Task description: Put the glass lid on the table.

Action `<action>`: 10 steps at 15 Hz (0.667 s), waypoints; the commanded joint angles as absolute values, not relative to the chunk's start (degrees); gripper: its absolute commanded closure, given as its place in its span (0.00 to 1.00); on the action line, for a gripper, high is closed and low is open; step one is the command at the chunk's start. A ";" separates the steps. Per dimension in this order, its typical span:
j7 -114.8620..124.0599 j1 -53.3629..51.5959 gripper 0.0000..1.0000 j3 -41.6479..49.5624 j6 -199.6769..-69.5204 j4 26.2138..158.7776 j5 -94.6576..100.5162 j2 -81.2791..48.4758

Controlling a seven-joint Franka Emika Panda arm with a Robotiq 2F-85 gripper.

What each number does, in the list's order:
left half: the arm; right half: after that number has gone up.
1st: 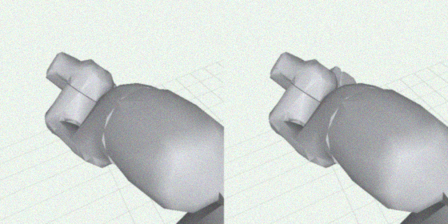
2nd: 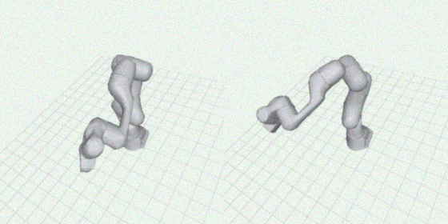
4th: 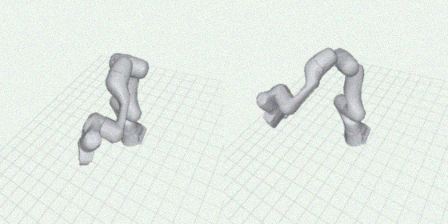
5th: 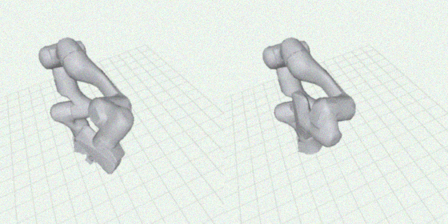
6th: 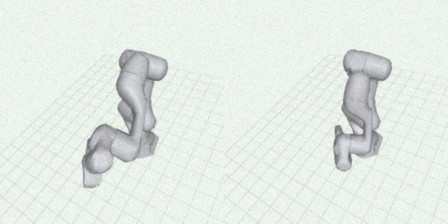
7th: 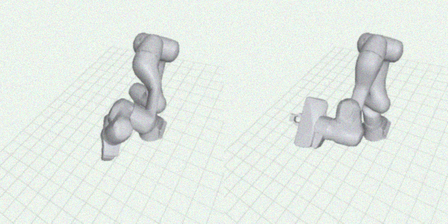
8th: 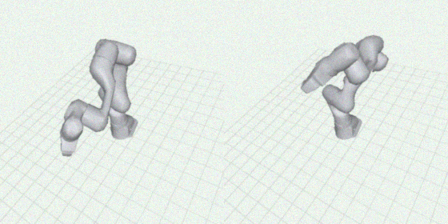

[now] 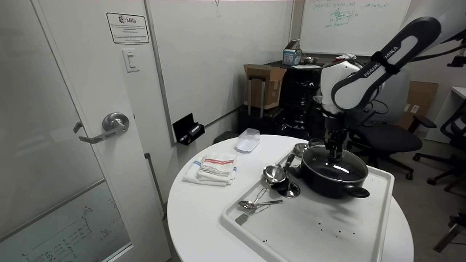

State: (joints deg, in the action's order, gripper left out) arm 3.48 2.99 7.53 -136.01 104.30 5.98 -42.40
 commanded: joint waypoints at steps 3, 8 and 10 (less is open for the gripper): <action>3.46 3.46 0.76 7.45 -136.26 104.26 5.94 -41.81; 3.25 3.66 0.76 7.85 -136.30 106.55 6.18 -38.86; 3.29 3.72 0.76 8.08 -136.43 107.90 6.38 -37.14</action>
State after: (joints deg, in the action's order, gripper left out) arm 3.48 3.39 7.67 -136.01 104.70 5.98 -41.53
